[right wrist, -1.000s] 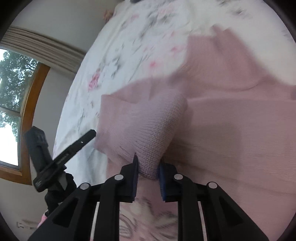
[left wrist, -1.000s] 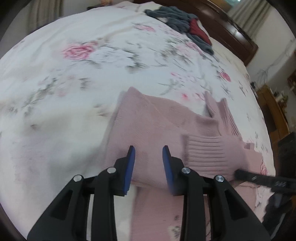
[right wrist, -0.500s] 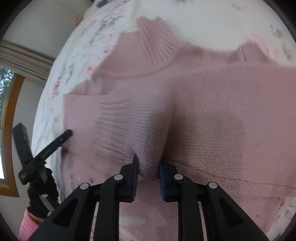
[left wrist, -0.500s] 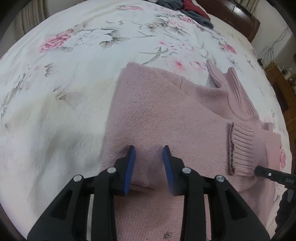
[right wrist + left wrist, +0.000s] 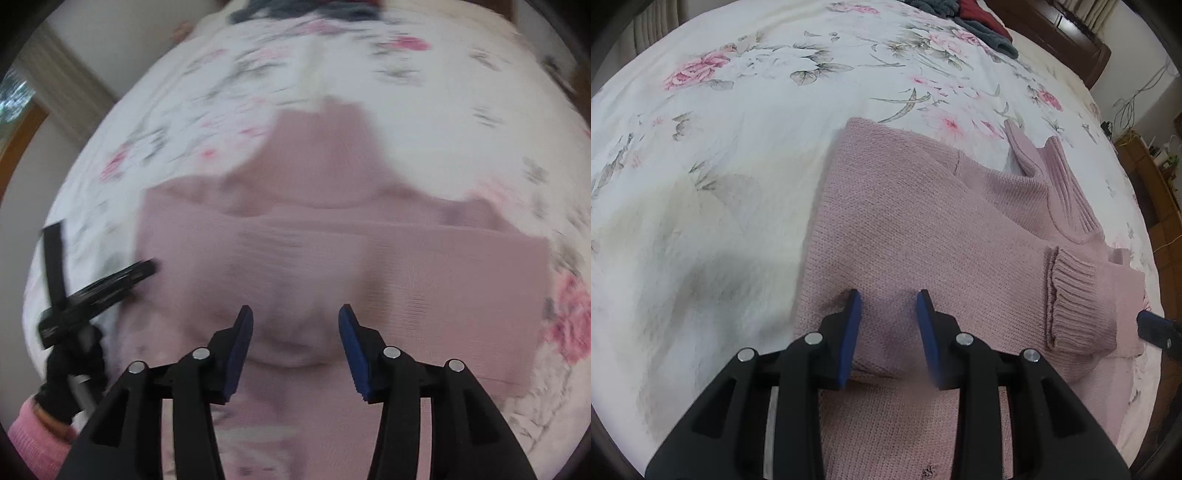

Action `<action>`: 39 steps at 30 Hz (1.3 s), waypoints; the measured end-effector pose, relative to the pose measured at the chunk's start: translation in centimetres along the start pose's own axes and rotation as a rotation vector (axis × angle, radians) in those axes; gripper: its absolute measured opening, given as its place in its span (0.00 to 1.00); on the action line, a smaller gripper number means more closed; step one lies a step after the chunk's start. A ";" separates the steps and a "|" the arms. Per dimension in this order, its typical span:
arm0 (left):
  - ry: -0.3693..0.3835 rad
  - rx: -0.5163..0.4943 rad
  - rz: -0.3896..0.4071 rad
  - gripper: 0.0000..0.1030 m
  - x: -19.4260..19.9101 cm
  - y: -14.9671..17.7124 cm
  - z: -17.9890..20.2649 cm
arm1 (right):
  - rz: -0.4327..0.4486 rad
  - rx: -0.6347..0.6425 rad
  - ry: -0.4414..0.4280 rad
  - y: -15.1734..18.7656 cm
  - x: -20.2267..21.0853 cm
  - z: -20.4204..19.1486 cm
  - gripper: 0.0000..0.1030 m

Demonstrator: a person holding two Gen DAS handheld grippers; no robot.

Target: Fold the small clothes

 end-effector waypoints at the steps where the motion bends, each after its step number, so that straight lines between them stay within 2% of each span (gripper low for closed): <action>1: 0.005 0.005 -0.001 0.31 0.0 0.0 0.0 | -0.029 0.021 -0.013 0.1 -0.8 -1.3 0.49; 6: 0.008 -0.005 -0.012 0.31 -0.2 -0.3 0.1 | -0.113 0.063 0.000 0.1 -5.4 -5.0 0.49; 7: 0.011 -0.007 -0.013 0.31 -0.2 -0.3 0.0 | -0.121 0.065 0.006 0.1 -6.0 -5.4 0.53; 9: 0.018 -0.001 -0.014 0.31 -0.3 -0.4 -0.1 | -0.125 0.090 0.066 0.2 -7.4 -6.1 0.58; 11: 0.023 0.002 -0.014 0.31 -0.4 -0.4 -0.2 | -0.132 0.116 0.120 0.2 -8.3 -6.4 0.58; 12: 0.022 0.000 -0.014 0.31 -0.4 -0.4 -0.2 | -0.131 0.123 0.138 0.3 -8.6 -6.4 0.54; 13: 0.020 -0.002 -0.014 0.31 -0.4 -0.4 -0.1 | -0.127 0.129 0.154 0.3 -8.7 -6.3 0.41; 14: 0.017 -0.005 -0.014 0.31 -0.5 -0.4 -0.1 | -0.118 0.139 0.184 0.3 -8.7 -6.2 0.33; 15: 0.015 -0.008 -0.014 0.31 -0.5 -0.4 -0.1 | -0.112 0.142 0.200 0.2 -8.5 -5.9 0.16; 16: 0.013 -0.010 -0.013 0.31 -0.5 -0.4 -0.1 | -0.109 0.123 0.197 0.1 -8.1 -5.1 0.09; 19: 0.011 -0.008 -0.014 0.31 -0.5 -0.5 0.0 | -0.108 0.020 0.067 -0.2 -6.1 -2.8 0.08; 25: -0.002 -0.009 -0.015 0.31 -0.6 -0.5 0.2 | -0.004 -0.110 -0.042 0.2 0.0 2.8 0.08; 31: -0.016 -0.017 -0.014 0.32 -0.6 -0.5 0.4 | 0.065 -0.218 -0.043 0.9 4.6 8.4 0.08; 39: -0.034 -0.029 -0.015 0.32 -0.7 -0.5 0.6 | 0.028 -0.354 -0.015 3.3 4.2 15.3 0.08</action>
Point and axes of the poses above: each gripper's, at about its wrist camera, not at the fingertips, and x roughly against the way its jaws point, z to its right, y to its underside, the point moved 2 cm from there along -x, roughly the way its jaws point, and after that the axes turned 8 degrees about -x, right-handed, at the moved point
